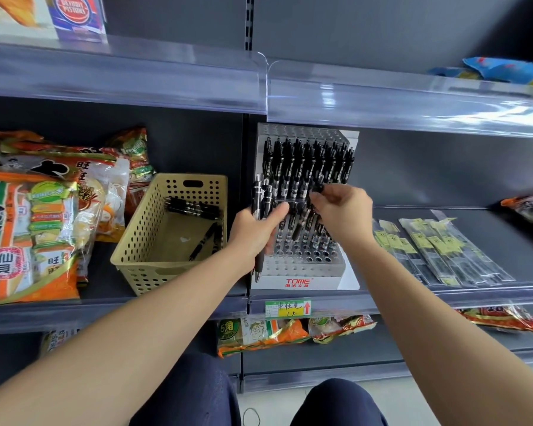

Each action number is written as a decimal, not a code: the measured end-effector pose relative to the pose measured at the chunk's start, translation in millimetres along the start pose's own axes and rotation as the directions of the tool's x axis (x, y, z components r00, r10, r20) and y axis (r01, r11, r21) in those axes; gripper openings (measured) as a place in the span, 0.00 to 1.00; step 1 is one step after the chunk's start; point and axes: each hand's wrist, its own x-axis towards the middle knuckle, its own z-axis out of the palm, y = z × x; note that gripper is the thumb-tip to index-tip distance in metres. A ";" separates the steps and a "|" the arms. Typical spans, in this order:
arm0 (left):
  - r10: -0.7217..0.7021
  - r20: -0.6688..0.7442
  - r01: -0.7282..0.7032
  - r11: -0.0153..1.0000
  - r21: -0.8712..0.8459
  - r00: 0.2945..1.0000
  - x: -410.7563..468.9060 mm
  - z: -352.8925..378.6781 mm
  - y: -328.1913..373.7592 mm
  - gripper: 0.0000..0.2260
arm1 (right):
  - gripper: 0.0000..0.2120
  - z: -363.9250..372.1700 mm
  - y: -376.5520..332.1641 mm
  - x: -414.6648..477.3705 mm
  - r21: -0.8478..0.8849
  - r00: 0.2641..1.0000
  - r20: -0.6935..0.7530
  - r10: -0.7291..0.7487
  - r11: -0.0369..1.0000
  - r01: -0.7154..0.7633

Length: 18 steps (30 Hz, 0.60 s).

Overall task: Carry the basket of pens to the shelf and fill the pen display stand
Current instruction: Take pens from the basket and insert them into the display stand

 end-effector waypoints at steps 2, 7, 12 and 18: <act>-0.008 -0.019 0.007 1.000 -0.014 1.000 2.5 -1.1 0.1 0.30 | 0.10 -0.4 4.9 -1.5 -0.121 0.996 -0.056 -0.067 0.991 0.059; -0.005 -0.022 0.005 1.000 -0.025 1.000 7.3 -2.7 -1.6 0.13 | 0.12 5.9 21.4 -3.4 -0.308 0.988 -0.067 -0.142 0.944 0.115; 0.008 -0.018 -0.008 1.000 0.006 1.000 6.9 -0.4 -3.8 0.18 | 0.07 10.6 26.1 -6.3 -0.385 0.992 -0.033 -0.118 0.918 0.096; -0.046 -0.037 0.043 0.997 -0.056 0.998 9.0 -0.5 -5.6 0.29 | 0.06 17.8 29.9 -7.4 -0.451 0.997 -0.001 -0.078 0.890 0.069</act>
